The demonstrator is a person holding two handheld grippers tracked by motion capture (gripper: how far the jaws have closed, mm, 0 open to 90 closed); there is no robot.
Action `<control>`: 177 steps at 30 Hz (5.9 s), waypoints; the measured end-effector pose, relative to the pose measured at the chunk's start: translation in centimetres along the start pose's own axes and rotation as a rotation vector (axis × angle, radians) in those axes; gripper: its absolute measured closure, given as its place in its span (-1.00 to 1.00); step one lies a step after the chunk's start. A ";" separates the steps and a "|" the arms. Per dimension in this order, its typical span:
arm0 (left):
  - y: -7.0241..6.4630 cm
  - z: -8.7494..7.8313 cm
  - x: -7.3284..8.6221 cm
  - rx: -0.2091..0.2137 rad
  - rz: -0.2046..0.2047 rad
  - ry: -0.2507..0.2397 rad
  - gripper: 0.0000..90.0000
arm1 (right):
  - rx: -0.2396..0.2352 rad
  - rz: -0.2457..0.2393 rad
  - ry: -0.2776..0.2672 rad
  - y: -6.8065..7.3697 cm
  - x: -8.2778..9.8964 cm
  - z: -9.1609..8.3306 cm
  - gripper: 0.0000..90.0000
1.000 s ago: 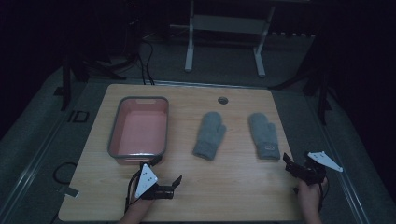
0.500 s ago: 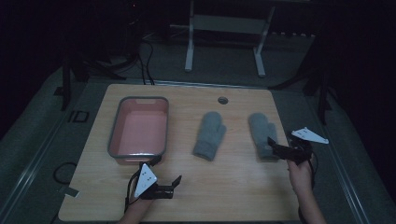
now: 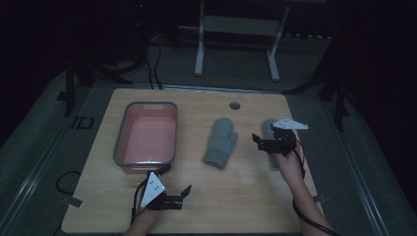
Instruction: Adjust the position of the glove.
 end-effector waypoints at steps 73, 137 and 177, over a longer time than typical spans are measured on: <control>0.2 0.0 0.0 0.015 -0.027 0.002 -0.95 | -0.522 -0.260 0.184 6.4 3.2 5.4 0.08; 0.2 0.0 0.0 0.014 -0.032 0.002 -0.95 | 0.241 0.383 0.103 -1.2 8.8 -5.8 0.84; 0.2 0.0 0.0 0.018 -0.027 0.003 -0.95 | 0.259 0.237 0.270 1.4 12.7 -3.3 0.66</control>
Point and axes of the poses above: each handheld gripper's, and its own axes: z roughly forward along the jaws, x roughly out of its underside, y roughly to its left, the point moved 4 cm from there along z, roughly forward along the jaws, and after that the axes turned 8 degrees about -z, right-handed, at the moved point
